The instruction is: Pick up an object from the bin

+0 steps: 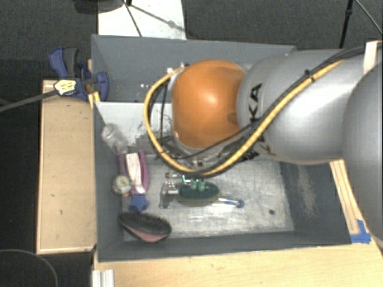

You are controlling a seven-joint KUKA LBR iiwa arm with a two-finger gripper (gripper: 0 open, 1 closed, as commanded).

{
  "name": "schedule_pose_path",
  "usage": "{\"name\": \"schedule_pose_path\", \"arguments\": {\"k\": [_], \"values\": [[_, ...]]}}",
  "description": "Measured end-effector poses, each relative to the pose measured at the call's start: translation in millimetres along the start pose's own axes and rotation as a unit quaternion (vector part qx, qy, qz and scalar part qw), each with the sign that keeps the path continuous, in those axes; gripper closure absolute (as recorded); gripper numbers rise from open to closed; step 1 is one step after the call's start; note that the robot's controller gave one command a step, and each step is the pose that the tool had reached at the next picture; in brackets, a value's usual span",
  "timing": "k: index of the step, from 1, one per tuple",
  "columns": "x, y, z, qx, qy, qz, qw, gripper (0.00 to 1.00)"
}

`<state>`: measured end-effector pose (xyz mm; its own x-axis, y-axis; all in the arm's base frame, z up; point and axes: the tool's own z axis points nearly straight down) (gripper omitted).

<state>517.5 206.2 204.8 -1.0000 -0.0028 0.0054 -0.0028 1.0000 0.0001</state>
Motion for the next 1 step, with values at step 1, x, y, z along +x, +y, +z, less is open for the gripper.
{"name": "schedule_pose_path", "arguments": {"k": [1], "values": [[-11.7, -112.1, 134.7, -0.002, -0.0070, -0.034, 0.9994, 0.00]]}}
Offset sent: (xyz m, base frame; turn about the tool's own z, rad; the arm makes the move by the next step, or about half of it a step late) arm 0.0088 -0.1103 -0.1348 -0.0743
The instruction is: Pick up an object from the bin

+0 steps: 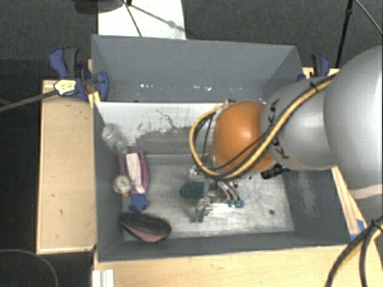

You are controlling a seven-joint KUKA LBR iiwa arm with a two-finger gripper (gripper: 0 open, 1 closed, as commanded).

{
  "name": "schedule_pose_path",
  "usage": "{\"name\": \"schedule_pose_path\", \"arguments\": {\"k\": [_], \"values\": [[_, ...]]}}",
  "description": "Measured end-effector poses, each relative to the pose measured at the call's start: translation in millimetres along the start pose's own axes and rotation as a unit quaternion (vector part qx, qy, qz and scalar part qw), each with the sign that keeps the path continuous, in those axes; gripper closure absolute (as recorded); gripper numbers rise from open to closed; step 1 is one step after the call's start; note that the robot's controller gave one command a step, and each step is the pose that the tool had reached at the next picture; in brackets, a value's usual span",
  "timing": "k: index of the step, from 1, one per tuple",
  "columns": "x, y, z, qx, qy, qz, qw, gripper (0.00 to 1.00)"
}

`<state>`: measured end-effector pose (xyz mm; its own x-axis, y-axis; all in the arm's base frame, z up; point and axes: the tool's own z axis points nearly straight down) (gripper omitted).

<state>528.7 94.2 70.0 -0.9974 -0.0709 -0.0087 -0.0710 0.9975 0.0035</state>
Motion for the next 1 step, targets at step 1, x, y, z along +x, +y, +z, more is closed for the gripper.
{"name": "schedule_pose_path", "arguments": {"k": [1], "values": [[-22.4, -15.4, -31.9, 0.002, 0.0008, -0.026, 0.9997, 0.00]]}}
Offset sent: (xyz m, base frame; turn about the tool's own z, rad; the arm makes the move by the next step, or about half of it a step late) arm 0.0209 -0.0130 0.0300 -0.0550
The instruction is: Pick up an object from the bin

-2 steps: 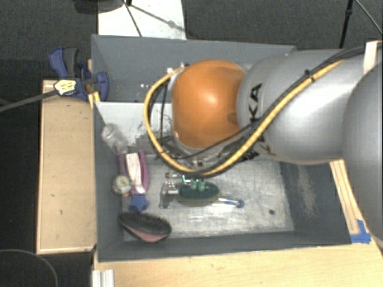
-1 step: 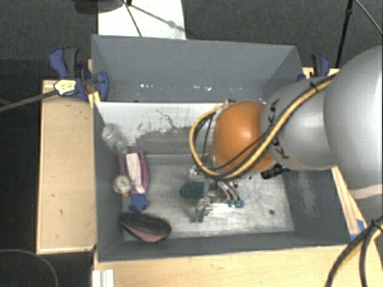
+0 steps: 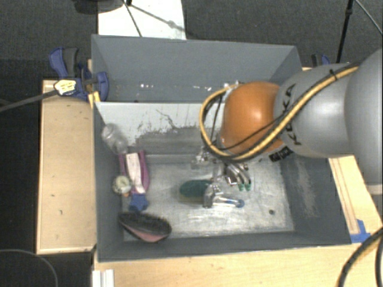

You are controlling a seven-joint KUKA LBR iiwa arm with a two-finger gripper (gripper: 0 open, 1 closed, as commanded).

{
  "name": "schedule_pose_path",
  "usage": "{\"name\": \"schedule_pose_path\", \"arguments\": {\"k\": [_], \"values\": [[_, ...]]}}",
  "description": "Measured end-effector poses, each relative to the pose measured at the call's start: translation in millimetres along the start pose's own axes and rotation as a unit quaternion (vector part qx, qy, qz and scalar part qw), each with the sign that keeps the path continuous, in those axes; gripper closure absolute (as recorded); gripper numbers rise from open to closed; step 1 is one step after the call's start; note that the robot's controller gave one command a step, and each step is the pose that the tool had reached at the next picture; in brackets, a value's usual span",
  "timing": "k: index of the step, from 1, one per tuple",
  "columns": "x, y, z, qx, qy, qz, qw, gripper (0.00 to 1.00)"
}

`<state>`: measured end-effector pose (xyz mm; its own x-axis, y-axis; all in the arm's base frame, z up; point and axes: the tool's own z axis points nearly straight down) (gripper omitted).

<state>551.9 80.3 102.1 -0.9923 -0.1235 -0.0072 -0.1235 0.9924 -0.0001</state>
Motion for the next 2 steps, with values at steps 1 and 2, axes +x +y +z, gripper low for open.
{"name": "schedule_pose_path", "arguments": {"k": [1, 2], "values": [[1.5, -19.7, -2.9, 0.000, 0.0008, 0.014, 0.9999, 0.00], [9.3, -10.6, 29.7, 0.000, 0.0012, 0.062, 0.9980, 0.00]]}}
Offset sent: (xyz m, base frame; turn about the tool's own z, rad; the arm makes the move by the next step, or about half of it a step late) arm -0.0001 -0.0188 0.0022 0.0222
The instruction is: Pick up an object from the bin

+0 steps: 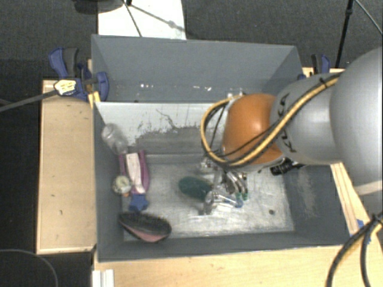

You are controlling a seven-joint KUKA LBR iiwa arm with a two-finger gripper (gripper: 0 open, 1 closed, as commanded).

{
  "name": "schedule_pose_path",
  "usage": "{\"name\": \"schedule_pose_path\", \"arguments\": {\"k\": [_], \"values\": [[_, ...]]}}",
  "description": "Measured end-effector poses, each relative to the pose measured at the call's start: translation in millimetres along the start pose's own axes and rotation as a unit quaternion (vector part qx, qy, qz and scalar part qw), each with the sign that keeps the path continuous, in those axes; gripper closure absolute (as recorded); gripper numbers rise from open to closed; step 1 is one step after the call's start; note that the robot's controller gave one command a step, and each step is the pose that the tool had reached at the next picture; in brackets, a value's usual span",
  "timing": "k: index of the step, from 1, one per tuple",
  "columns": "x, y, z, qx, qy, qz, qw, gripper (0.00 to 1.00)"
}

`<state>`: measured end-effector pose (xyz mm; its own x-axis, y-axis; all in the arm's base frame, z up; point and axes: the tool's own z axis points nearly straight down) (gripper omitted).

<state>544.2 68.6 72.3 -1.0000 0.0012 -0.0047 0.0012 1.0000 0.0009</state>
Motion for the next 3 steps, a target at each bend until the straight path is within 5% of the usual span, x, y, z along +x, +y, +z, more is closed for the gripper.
{"name": "schedule_pose_path", "arguments": {"k": [1, 2, 3], "values": [[-8.2, 13.5, -0.1, 0.000, -0.0005, 0.111, 0.9938, 0.00], [-10.9, 13.5, -2.5, -0.001, -0.0042, 0.113, 0.9936, 1.00], [-13.5, 13.8, -96.1, -0.001, -0.0024, 0.112, 0.9937, 1.00]]}}
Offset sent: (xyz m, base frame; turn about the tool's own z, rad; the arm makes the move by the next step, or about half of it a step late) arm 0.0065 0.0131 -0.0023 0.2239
